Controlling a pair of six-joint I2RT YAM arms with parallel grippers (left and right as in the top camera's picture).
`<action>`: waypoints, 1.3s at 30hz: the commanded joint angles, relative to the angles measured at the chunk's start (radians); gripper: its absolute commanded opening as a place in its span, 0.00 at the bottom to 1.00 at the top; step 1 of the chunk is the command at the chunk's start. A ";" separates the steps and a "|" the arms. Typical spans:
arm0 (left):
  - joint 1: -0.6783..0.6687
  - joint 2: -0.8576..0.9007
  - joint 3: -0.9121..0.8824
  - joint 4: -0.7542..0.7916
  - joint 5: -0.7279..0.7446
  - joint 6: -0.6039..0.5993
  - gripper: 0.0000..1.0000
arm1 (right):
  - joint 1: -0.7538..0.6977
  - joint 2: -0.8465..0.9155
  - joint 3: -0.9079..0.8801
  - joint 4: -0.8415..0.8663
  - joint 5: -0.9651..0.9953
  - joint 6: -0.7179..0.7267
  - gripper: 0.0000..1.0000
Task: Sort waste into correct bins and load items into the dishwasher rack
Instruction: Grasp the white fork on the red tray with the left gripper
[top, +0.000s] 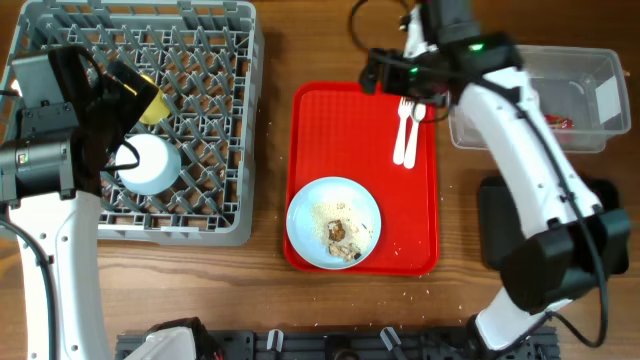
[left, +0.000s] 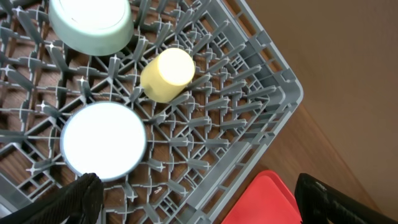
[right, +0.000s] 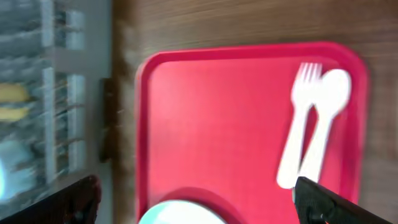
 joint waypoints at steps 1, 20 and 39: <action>0.005 -0.004 0.003 0.019 0.015 -0.011 1.00 | 0.049 0.037 -0.002 -0.002 0.219 0.116 1.00; -0.830 0.624 0.483 -0.053 -0.015 0.325 0.99 | -0.622 -0.179 0.058 -0.034 0.226 0.132 1.00; -0.955 1.178 0.733 0.141 -0.204 0.158 0.64 | -0.622 -0.179 0.058 -0.034 0.226 0.132 1.00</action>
